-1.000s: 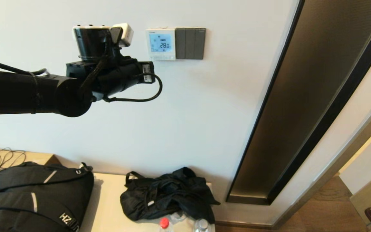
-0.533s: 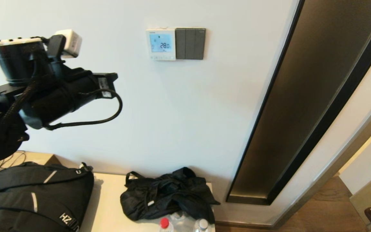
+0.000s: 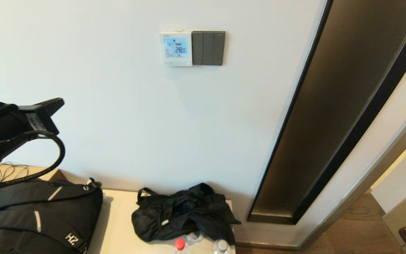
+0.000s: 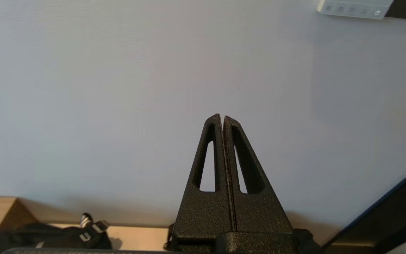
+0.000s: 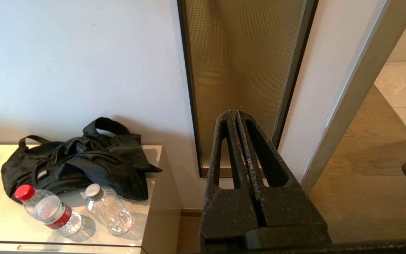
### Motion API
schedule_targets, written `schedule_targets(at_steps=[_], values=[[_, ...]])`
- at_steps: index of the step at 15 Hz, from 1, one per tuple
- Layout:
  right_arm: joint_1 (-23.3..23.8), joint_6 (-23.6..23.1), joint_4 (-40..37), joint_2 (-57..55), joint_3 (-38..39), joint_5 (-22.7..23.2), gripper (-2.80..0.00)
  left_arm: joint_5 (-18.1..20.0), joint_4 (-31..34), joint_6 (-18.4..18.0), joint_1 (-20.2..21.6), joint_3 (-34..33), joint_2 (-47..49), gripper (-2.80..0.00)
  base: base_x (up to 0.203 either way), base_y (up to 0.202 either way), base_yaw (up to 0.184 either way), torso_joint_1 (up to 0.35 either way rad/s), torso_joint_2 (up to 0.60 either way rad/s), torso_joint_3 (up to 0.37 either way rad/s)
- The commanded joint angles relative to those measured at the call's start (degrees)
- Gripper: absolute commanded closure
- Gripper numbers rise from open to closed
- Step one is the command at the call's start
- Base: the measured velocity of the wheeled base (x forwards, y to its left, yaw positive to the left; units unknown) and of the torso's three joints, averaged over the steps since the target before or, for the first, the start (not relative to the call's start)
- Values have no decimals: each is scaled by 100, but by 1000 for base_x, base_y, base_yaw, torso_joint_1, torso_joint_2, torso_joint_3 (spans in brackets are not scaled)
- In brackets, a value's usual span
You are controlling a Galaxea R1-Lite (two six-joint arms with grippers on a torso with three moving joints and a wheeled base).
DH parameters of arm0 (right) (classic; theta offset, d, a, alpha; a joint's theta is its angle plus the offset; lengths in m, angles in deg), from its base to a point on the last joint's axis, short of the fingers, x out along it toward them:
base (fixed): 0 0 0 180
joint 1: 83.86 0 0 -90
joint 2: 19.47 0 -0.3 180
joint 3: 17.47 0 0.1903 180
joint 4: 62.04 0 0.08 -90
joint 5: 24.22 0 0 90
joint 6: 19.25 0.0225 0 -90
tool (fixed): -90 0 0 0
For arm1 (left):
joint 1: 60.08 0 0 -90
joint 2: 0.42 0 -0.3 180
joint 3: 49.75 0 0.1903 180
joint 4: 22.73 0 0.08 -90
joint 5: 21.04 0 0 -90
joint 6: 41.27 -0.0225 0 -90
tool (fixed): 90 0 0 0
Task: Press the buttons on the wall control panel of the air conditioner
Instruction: Turn off the central air conditioner
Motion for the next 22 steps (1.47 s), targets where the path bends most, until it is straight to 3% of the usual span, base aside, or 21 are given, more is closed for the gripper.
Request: schedule_targets(at_steps=[1, 4, 7, 15, 18, 22], values=[[0, -3, 1, -9, 0, 2, 0, -7, -7, 2, 356, -498, -831, 0, 0, 0, 0, 0, 0, 0], [0, -3, 1, -9, 0, 2, 0, 23, 143, -12, 864, -1224, -1681, 0, 0, 0, 0, 0, 0, 0], [0, -3, 1, -9, 0, 2, 0, 49, 683, -14, 1017, -1855, -2758, 0, 0, 0, 0, 0, 0, 0], [0, 6, 1, -9, 0, 2, 0, 82, 4416, 24, 981, -2463, -6044, 0, 0, 0, 0, 0, 0, 0], [0, 6, 0, -9, 0, 2, 0, 56, 4807, -112, 866, -2923, -6668, 0, 0, 0, 0, 0, 0, 0], [0, 6, 1, -9, 0, -6, 0, 49, 4741, -525, 848, -3195, -7235, 0, 0, 0, 0, 0, 0, 0]])
